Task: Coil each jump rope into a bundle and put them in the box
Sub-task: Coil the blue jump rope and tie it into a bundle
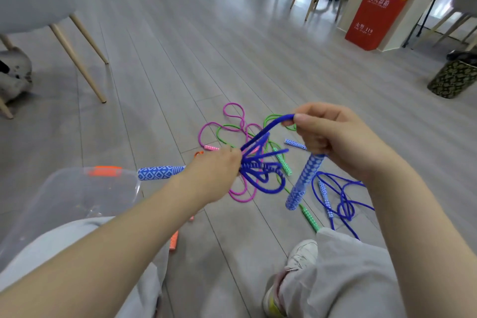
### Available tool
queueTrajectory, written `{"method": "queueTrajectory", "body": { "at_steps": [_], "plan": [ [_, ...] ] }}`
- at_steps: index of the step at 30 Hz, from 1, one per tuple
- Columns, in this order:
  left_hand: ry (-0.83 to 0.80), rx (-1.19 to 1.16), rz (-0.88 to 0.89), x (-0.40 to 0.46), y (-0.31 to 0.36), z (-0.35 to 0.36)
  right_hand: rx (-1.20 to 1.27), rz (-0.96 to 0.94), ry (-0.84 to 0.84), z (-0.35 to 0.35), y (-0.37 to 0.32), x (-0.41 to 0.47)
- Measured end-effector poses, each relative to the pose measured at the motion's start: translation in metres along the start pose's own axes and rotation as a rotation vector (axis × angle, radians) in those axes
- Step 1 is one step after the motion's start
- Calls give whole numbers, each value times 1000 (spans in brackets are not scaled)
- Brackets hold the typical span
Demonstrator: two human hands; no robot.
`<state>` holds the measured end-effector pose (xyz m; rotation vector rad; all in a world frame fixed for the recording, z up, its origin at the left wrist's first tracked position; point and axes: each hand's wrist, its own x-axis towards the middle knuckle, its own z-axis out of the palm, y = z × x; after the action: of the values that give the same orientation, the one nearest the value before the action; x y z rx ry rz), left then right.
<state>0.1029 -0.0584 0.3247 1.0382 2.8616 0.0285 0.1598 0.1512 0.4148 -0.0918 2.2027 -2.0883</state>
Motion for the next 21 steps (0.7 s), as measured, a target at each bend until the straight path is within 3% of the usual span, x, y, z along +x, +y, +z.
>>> {"method": "queueTrajectory", "body": {
  "at_steps": [4, 7, 11, 13, 16, 21],
  "plan": [
    [64, -120, -179, 6, -20, -14, -115, 104, -376, 22, 2, -14],
    [102, -384, -274, 3, -29, -33, -240, 224, -504, 35, 19, -13],
    [144, -578, -140, -9, -18, -59, -322, 418, -606, 43, 45, -3],
    [35, -572, 29, -21, -5, -66, -455, 479, -531, 38, 65, 4],
    [-215, -347, 229, -36, 14, -60, -515, 431, -214, 16, 94, 17],
    [-378, 50, 277, -45, 25, -21, -723, 322, -197, 21, 60, 22]
  ]
}}
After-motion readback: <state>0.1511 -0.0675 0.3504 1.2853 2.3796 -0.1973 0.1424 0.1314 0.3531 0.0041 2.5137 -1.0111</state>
